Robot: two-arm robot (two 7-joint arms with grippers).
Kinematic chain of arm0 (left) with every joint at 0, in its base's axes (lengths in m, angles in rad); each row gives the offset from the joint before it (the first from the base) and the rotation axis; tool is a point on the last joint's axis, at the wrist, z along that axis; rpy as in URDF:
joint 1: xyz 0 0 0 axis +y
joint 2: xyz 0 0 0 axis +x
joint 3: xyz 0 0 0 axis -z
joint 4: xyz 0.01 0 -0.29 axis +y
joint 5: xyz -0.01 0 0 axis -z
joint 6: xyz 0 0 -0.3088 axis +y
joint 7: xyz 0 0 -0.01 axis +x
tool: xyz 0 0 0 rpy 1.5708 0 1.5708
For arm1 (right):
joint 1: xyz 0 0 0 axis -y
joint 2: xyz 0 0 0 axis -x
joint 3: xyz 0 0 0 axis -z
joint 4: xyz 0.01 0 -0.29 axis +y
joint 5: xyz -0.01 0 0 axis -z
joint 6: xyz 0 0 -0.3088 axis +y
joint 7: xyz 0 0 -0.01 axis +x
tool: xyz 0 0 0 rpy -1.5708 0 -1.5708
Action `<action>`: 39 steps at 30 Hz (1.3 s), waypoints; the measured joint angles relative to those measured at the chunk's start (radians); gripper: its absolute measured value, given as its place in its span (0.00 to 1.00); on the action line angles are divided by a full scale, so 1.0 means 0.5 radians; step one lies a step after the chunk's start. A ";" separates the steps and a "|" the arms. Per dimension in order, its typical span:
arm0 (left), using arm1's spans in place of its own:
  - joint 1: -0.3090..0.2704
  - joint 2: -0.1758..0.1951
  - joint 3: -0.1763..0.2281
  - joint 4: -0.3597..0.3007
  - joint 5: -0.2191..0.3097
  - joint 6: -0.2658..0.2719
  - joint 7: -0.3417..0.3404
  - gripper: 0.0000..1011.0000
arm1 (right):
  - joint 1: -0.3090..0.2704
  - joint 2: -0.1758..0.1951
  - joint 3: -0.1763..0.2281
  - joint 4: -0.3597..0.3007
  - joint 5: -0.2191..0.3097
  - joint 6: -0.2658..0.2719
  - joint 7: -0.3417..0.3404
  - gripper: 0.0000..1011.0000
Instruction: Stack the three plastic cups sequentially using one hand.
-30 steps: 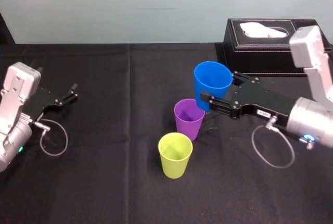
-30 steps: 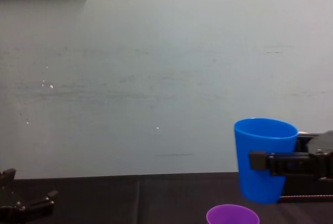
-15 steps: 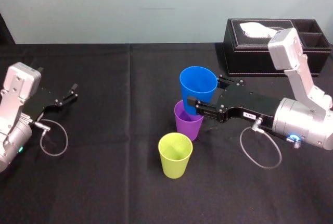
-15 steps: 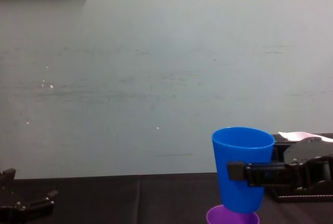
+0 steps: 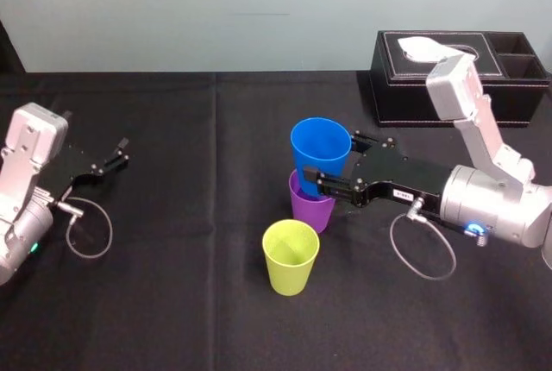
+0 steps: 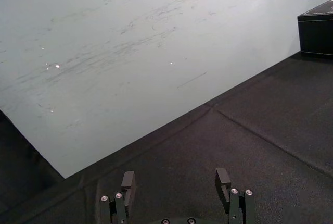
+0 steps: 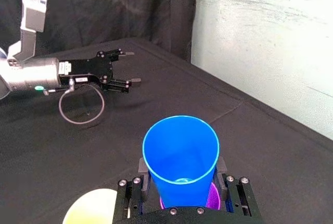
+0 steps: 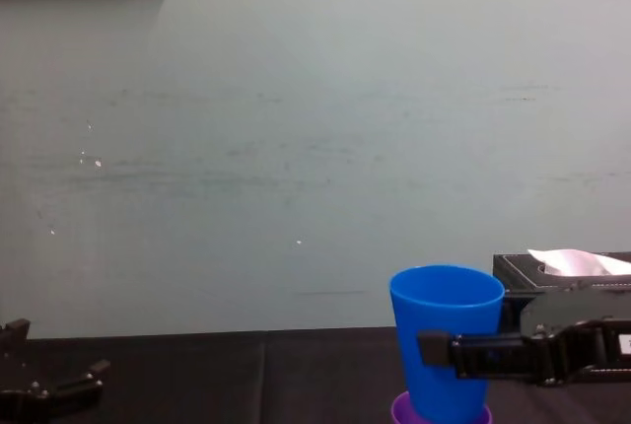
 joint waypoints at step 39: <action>0.000 0.000 0.000 0.000 0.000 0.000 0.000 1.00 | 0.062 -0.071 -0.068 0.174 -0.080 -0.046 0.029 0.91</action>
